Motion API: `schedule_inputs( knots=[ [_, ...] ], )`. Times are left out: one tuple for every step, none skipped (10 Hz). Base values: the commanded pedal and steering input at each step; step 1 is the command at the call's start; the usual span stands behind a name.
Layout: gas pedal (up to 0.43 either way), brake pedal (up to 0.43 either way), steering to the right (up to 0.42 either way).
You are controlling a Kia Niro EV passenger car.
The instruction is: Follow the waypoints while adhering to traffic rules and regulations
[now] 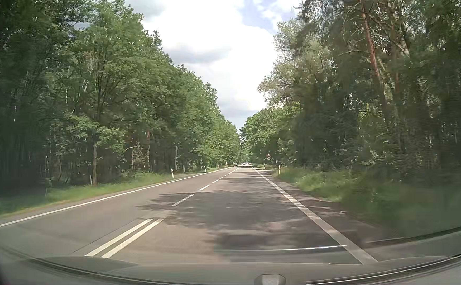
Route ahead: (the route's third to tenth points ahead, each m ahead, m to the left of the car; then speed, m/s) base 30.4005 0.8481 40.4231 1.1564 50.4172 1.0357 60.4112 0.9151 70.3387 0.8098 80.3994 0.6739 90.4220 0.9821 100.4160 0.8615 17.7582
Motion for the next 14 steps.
schedule_inputs(
  knots=[
    [0.110, 0.037, -0.002],
    [0.110, 0.037, -0.001],
    [0.110, 0.037, -0.001],
    [0.110, 0.037, -0.001],
    [0.110, 0.037, -0.001],
    [0.110, 0.030, -0.001],
    [0.110, 0.037, -0.001],
    [0.110, 0.037, -0.001],
    [0.110, 0.037, 0.000],
    [0.110, 0.037, 0.000],
    [0.110, 0.037, 0.001],
    [0.110, 0.037, 0.001],
    [0.110, 0.037, 0.001],
    [0.110, 0.037, 0.000]
  ],
)
